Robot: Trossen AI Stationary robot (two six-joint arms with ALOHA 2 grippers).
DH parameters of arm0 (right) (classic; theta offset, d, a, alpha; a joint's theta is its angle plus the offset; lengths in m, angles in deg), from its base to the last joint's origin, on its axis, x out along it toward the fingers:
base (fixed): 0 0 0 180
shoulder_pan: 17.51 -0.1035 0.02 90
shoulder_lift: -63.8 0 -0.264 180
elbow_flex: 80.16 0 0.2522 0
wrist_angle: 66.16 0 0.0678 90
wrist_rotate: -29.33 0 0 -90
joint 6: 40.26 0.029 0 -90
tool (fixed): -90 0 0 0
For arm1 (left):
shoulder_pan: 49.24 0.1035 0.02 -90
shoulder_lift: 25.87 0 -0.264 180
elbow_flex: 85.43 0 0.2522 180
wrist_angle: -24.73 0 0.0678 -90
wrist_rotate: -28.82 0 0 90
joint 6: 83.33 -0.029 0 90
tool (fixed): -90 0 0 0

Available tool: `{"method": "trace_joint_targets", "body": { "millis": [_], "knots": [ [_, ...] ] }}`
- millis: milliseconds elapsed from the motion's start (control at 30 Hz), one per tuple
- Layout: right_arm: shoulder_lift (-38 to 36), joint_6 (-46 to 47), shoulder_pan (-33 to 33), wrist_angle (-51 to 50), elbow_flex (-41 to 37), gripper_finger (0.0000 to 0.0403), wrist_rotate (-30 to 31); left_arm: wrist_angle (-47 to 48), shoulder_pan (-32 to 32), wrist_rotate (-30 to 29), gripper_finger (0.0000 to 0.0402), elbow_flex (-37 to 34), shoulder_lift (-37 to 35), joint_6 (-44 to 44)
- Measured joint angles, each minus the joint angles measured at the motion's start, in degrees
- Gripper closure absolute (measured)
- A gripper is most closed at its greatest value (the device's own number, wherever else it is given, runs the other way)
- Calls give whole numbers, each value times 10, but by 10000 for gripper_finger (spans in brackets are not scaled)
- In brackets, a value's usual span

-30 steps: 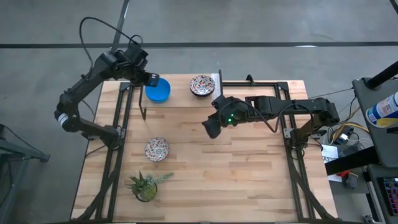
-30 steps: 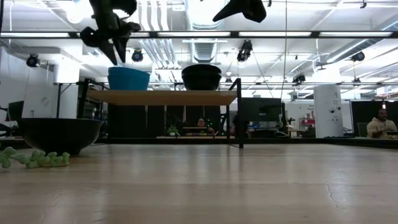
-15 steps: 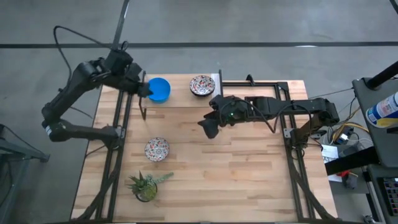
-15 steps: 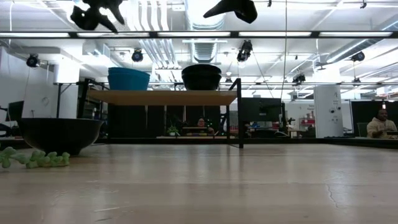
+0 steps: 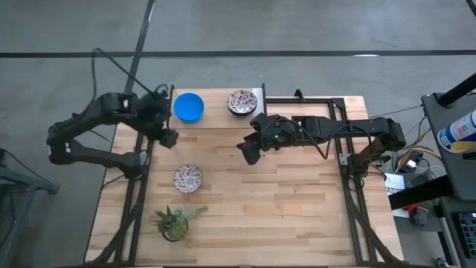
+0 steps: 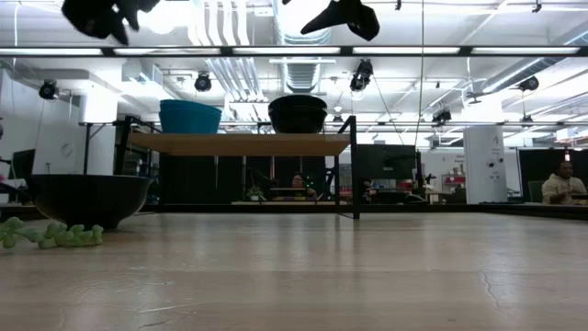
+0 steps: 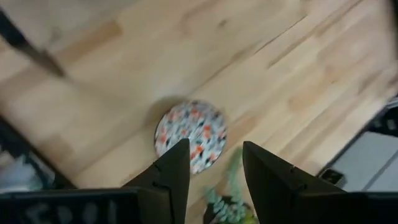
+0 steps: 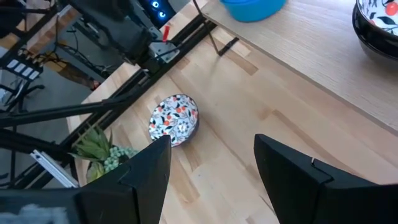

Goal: Pick & Place Mini bowls
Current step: Stack the white patterned bowl on the white patterned bowls on the shelf

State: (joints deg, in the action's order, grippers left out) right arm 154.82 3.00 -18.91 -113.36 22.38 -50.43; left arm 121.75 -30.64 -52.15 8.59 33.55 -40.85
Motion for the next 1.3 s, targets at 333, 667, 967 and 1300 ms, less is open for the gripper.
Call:
{"method": "trace_joint_targets", "body": {
  "millis": [333,667,967,1300],
  "knots": [
    [0,0,0,-1,0,177,0,-25,-45,-16,262,-179,-18,72],
    [0,-4,-1,-1,0,177,0,-144,-49,29,262,-339,-16,101],
    [0,-4,-1,-1,0,177,-2,-228,-61,65,262,-427,-16,132],
    [0,-4,-1,-1,0,177,-2,-337,-62,80,262,-493,-16,169]
  ]
}}
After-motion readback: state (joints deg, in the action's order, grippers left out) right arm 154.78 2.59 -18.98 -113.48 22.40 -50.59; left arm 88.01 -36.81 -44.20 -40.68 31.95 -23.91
